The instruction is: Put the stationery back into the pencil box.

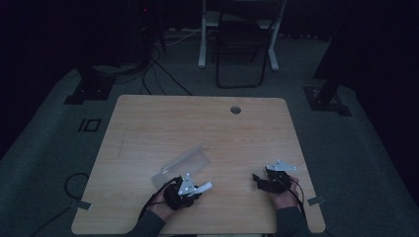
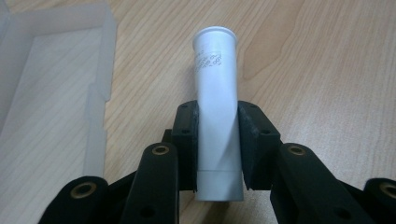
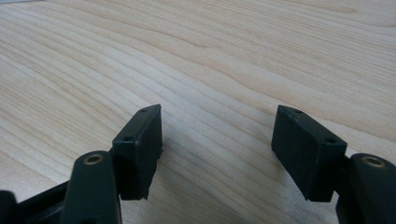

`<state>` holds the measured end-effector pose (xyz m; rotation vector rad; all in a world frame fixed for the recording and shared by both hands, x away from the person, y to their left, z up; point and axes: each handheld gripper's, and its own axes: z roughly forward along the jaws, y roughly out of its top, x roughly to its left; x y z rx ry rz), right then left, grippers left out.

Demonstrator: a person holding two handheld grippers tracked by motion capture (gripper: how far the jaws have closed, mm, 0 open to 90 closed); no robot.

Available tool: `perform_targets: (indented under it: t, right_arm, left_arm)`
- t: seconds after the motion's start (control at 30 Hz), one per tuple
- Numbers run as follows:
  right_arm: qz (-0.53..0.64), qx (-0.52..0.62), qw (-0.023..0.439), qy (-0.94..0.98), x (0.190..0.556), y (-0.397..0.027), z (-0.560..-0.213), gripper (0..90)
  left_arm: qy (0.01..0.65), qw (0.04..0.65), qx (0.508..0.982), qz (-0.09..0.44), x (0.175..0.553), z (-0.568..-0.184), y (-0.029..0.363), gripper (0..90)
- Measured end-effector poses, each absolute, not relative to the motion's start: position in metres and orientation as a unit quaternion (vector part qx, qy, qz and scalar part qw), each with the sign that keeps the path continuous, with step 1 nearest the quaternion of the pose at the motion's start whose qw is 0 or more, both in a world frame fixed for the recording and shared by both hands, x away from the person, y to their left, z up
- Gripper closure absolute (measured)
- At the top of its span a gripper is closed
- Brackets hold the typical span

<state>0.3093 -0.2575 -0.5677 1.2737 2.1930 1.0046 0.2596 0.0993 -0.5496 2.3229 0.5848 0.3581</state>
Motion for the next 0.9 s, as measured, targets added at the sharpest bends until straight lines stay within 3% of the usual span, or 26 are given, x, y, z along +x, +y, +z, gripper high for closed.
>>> perform_targets:
  t: [0.9]
  right_arm:
    - [0.360,0.457,0.205,0.787,0.309,-0.257,-0.568,33.6]
  left_arm:
    - [0.220,0.367,0.889,0.162,0.251,-0.530,0.101,70.7]
